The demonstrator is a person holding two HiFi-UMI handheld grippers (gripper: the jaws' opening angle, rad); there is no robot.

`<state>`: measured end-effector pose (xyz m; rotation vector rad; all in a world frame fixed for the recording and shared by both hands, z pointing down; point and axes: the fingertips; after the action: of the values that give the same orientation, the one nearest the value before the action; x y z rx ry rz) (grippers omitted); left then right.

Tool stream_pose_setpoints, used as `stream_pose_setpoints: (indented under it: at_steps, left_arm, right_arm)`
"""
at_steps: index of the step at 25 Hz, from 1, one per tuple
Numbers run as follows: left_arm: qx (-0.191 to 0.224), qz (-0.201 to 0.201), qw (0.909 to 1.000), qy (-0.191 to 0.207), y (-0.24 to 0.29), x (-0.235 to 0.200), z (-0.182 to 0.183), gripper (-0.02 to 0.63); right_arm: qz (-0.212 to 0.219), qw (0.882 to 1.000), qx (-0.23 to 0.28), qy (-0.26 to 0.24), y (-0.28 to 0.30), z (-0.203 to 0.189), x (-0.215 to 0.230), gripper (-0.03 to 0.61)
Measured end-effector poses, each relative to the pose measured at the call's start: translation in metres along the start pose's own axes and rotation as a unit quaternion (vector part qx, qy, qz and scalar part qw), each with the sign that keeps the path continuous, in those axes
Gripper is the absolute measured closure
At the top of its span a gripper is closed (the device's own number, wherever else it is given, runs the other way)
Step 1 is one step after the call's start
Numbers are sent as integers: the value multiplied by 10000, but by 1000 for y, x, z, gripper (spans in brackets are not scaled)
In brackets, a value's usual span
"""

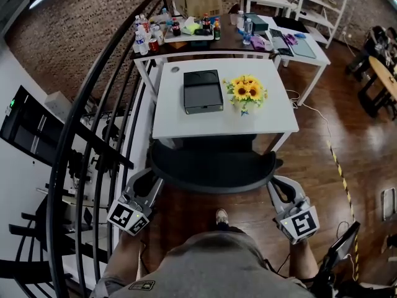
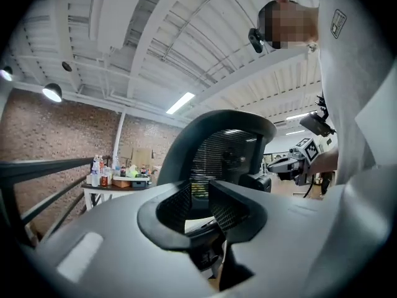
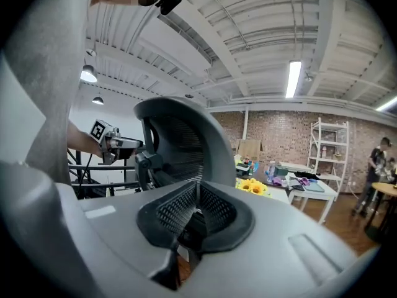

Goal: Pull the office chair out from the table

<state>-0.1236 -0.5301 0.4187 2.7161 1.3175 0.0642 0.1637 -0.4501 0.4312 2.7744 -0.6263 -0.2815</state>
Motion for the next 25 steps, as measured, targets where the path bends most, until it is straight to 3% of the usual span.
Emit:
stream_pose_setpoints:
  at_steps: [4, 9, 14, 20, 25]
  left_arm:
    - [-19, 144, 9998, 103, -8, -21, 2, 535]
    - [-29, -48, 9999, 151, -5, -39, 4, 403]
    - [-73, -383, 9986, 357, 4, -43, 8, 337]
    - [-389, -1052, 9904, 810, 25, -39, 12, 291]
    - [-702, -1575, 9765, 1295, 48, -32, 15, 261]
  right_arm:
    - [-176, 9997, -162, -54, -9, -8, 24, 489]
    - [-58, 9996, -202, -199, -6, -5, 40, 353]
    - [117, 9993, -129, -330, 3, 7, 45, 317]
    - [814, 9922, -314, -892, 17, 11, 37, 264]
    - [1381, 9795, -433, -1401, 37, 20, 25, 250]
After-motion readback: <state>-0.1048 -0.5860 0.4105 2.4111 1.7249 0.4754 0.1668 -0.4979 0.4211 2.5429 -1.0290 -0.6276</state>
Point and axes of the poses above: the fingertips, and each gripper's own axes: y forward along the fingers, x to its right, z out of its top, and after that the axes turned 7 degrees about -x, right-handed
